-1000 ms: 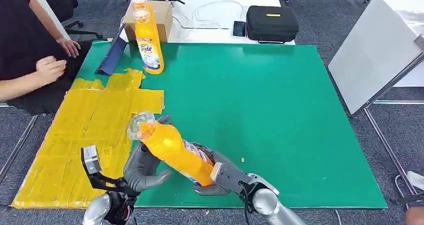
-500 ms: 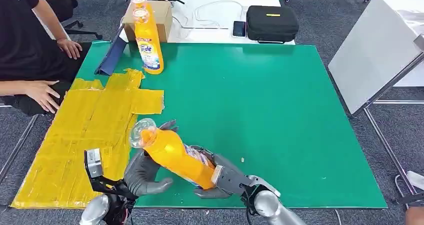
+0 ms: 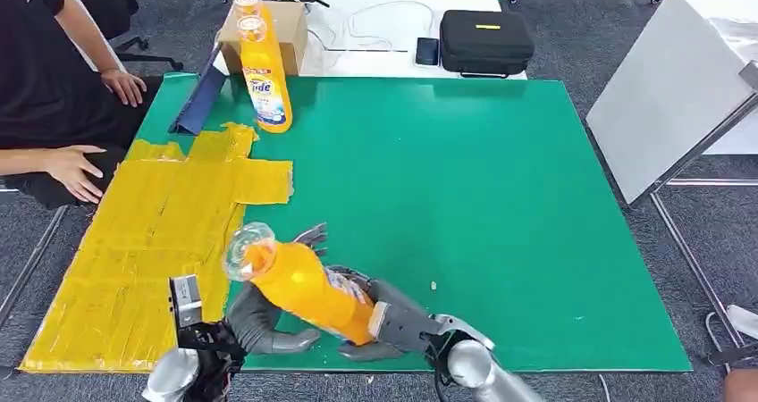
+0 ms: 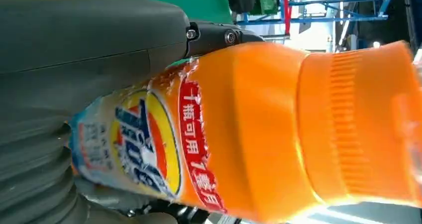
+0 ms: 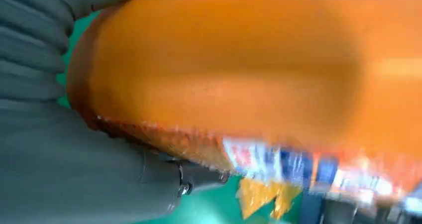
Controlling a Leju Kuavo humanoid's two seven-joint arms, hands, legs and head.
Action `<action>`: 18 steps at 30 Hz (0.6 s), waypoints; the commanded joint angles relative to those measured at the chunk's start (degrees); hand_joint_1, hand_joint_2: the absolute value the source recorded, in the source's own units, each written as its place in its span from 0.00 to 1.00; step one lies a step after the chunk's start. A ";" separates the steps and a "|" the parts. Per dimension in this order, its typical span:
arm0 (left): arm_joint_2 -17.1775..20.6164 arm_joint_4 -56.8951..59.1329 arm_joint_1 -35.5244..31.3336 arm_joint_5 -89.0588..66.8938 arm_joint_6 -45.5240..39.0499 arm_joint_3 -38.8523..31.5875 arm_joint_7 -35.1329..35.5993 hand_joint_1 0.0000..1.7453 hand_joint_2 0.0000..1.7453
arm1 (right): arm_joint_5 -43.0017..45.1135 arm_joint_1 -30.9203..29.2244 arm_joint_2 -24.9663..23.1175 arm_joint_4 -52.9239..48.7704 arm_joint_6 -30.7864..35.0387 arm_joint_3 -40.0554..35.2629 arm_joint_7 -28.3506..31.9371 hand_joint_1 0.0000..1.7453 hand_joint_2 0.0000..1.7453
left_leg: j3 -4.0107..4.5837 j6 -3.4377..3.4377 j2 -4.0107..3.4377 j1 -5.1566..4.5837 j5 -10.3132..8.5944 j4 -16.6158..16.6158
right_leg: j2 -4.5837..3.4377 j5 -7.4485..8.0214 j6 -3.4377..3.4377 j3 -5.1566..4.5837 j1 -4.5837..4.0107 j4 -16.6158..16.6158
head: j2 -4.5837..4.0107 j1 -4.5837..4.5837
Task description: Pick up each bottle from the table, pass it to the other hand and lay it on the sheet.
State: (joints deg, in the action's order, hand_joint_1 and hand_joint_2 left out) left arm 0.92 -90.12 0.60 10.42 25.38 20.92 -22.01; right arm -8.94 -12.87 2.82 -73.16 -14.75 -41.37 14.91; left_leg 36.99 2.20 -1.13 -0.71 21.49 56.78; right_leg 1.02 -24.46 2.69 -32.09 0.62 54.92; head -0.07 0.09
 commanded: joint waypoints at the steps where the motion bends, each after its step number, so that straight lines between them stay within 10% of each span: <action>1: 0.55 3.68 -2.16 1.92 0.56 -0.44 0.40 0.46 1.00 | -0.72 -4.39 -2.25 5.96 0.08 -9.38 -0.74 1.00 1.00 | -0.26 -0.23 -0.03 0.09 0.14 0.04 | -0.21 -0.08 -0.15 0.21 -0.05 0.03 | 0.00 0.00; 2: 0.50 3.59 -2.22 2.27 0.69 -0.48 0.46 0.88 1.00 | -0.78 -4.63 -2.53 6.45 0.25 -10.13 -0.75 1.00 1.00 | -0.16 -0.16 0.00 0.06 0.07 0.00 | -0.12 -0.03 -0.10 0.13 -0.03 -0.01 | 0.02 0.00; 3: 0.40 3.52 -2.22 2.46 0.75 -0.52 0.46 1.00 1.00 | -0.87 -4.76 -2.82 6.88 0.42 -10.67 -0.77 1.00 1.00 | -0.16 -0.16 0.01 0.06 0.06 0.00 | -0.11 -0.03 -0.10 0.12 -0.03 -0.01 | 0.00 0.00; 18: 0.18 2.58 -1.97 4.40 1.38 -0.60 0.09 1.00 1.00 | -1.88 -4.24 -2.50 8.48 3.40 -11.81 -0.44 1.00 1.00 | -0.23 -0.22 0.13 0.08 0.12 0.02 | -0.05 -0.14 -0.18 -0.32 -0.03 0.01 | 0.00 0.00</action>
State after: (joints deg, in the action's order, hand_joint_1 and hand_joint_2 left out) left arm 0.98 -89.90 0.50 14.45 26.95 20.65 -21.94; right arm -9.47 -16.09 -0.30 -68.39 -12.96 -50.27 14.32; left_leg 37.00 2.19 -1.13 -0.71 21.50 56.77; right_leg 1.02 -24.51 2.64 -32.65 0.63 54.91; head -0.07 0.09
